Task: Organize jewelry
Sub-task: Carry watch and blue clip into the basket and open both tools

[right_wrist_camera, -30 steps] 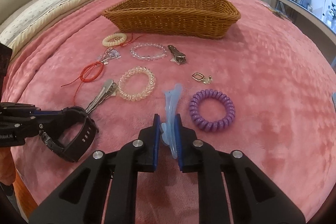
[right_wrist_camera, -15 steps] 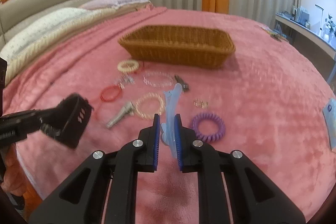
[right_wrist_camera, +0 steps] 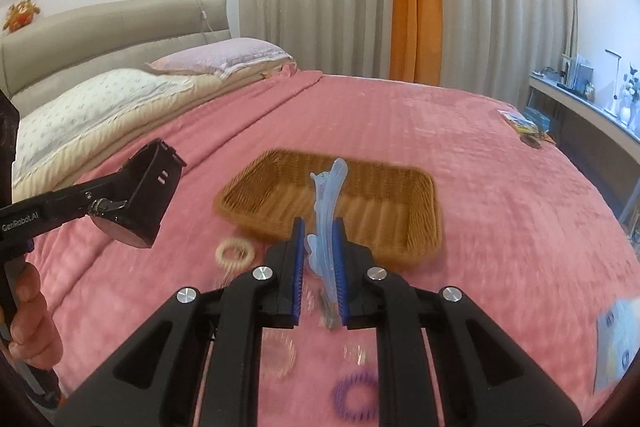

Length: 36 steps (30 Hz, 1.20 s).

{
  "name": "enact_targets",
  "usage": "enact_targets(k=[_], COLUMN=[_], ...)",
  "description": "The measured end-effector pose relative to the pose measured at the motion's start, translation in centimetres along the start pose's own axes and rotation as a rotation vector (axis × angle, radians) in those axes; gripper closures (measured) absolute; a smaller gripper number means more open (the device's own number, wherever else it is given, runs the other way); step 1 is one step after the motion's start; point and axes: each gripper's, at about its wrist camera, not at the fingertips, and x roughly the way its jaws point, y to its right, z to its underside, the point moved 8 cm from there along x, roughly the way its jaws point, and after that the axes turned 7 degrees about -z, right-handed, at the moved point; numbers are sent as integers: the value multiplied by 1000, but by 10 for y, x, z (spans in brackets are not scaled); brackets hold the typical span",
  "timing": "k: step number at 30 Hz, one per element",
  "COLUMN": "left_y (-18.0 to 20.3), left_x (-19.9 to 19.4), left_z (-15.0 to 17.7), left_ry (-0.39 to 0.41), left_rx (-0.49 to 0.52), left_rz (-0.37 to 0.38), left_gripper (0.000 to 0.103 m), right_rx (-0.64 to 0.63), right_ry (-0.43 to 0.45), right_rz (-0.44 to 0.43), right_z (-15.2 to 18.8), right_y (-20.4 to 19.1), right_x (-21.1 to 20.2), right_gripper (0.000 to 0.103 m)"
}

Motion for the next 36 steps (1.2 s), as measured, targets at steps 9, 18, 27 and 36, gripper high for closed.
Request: enact_targets(k=[9,18,27,36], left_y=[-6,-34,-41,-35], left_x=[102,177,197,143], left_z=[-42,-11,3,-11], left_ry=[-11,-156,-236,-152], left_rx=[20,10,19,-19], left_rz=[-70,-125,-135,-57], left_gripper=[92,92,84,73], right_rx=[120,173,191,229], right_ry=[-107,-243,-320,-225], right_rz=[-25,-8,7,-33], right_z=[-29,6,25,10], right_y=[50,71,77,76], right_x=[115,178,193,150], right_gripper=[91,91,91,63])
